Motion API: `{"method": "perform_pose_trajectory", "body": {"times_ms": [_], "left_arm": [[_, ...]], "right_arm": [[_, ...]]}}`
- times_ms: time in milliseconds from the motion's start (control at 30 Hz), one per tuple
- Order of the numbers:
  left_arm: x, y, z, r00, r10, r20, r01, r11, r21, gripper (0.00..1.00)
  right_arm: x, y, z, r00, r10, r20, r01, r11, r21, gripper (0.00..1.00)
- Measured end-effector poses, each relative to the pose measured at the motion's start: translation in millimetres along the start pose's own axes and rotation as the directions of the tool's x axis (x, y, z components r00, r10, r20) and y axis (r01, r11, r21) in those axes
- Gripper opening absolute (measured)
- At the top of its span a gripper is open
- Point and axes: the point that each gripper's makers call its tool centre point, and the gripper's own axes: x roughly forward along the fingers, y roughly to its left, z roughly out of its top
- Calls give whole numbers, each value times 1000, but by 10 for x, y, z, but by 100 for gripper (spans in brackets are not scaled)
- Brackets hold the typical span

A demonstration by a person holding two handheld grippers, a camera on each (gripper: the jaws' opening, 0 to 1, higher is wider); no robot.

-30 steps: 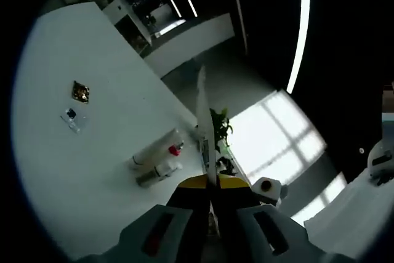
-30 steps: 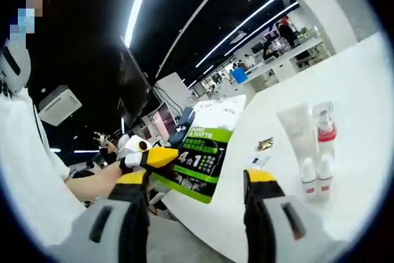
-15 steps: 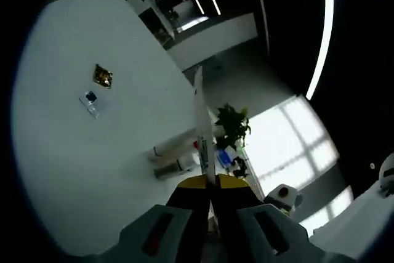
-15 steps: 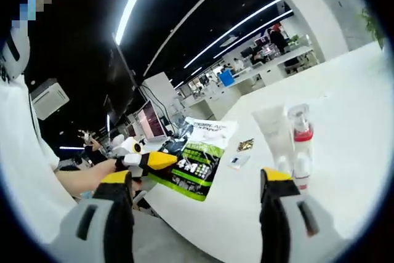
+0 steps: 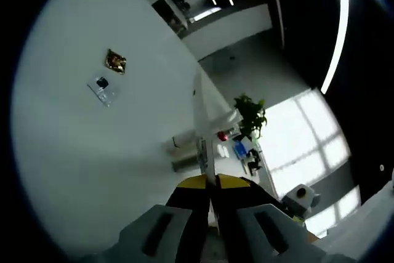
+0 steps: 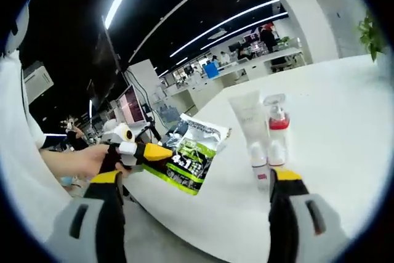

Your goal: Arrange the skincare products in the storage area until every visible bottle or jar stands upright without overlapping.

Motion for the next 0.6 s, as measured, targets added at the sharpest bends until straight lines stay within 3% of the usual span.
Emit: {"method": "perform_pose_trajectory", "body": {"times_ms": [367, 600], "left_arm": [[185, 235, -50, 998, 46, -31, -47, 998, -30, 0], [311, 513, -150, 989, 126, -72, -125, 992, 25, 0]], "right_arm": [[-47, -192, -121, 997, -71, -36, 70, 997, -14, 100], [-88, -275, -190, 993, -104, -54, 104, 995, 3, 100]]}}
